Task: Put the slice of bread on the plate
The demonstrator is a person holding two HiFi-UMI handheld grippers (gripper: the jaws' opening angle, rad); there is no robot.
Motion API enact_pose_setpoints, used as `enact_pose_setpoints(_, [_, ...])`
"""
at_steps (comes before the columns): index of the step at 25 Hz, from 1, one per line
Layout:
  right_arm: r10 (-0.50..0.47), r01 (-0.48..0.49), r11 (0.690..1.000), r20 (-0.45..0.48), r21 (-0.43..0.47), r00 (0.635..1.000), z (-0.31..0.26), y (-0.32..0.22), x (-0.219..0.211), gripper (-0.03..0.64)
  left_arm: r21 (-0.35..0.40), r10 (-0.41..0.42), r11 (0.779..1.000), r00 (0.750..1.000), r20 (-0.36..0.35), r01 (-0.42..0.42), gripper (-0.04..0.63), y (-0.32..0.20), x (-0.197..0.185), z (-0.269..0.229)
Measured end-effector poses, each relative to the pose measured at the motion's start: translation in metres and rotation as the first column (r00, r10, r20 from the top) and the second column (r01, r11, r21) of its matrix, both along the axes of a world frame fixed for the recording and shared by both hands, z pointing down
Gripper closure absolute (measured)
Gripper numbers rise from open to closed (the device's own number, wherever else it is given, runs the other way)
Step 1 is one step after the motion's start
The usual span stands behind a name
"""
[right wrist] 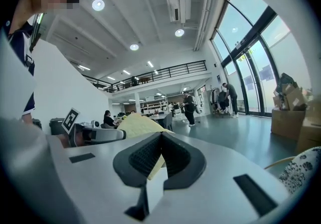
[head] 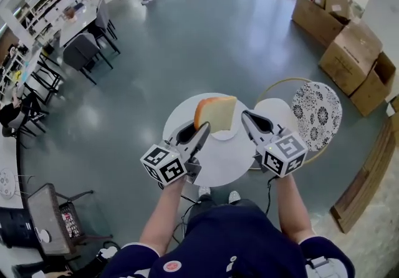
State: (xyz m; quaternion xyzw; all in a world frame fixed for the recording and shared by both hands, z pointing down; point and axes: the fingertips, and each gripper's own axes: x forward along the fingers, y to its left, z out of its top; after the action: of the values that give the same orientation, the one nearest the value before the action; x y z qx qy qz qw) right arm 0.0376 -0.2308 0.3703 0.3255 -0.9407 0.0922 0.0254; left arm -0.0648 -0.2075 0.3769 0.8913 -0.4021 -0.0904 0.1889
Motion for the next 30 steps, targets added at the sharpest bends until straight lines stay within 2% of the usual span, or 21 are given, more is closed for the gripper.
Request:
enact_pose_setpoints(12, [0.157,-0.158,0.985,-0.021,-0.068,0.987,0.031,-0.018,0.005,0.612,-0.073,0.139,0.988,0.99,-0.007,-0.139,0.5,-0.033,0.001,0.035])
enact_pose_setpoints(20, [0.179,-0.181,0.977,-0.035,-0.111,0.983,0.05,-0.024,0.013,0.612,-0.117,0.164,0.979,0.986,-0.03,-0.167,0.5,-0.046,0.013,0.061])
enact_pose_setpoints(25, [0.183,-0.191,0.967,-0.062,-0.17,0.981,0.08,-0.03,0.007,0.612,-0.184,0.15,0.97,0.987,-0.054,-0.158,0.5,-0.058,0.008,0.096])
enact_pose_setpoints(30, [0.208,-0.228,0.949,-0.108,-0.219,0.972,0.117,-0.039,0.01,0.612,-0.274,0.141,0.95,0.988,-0.056,-0.151,0.5,-0.068,0.007,0.143])
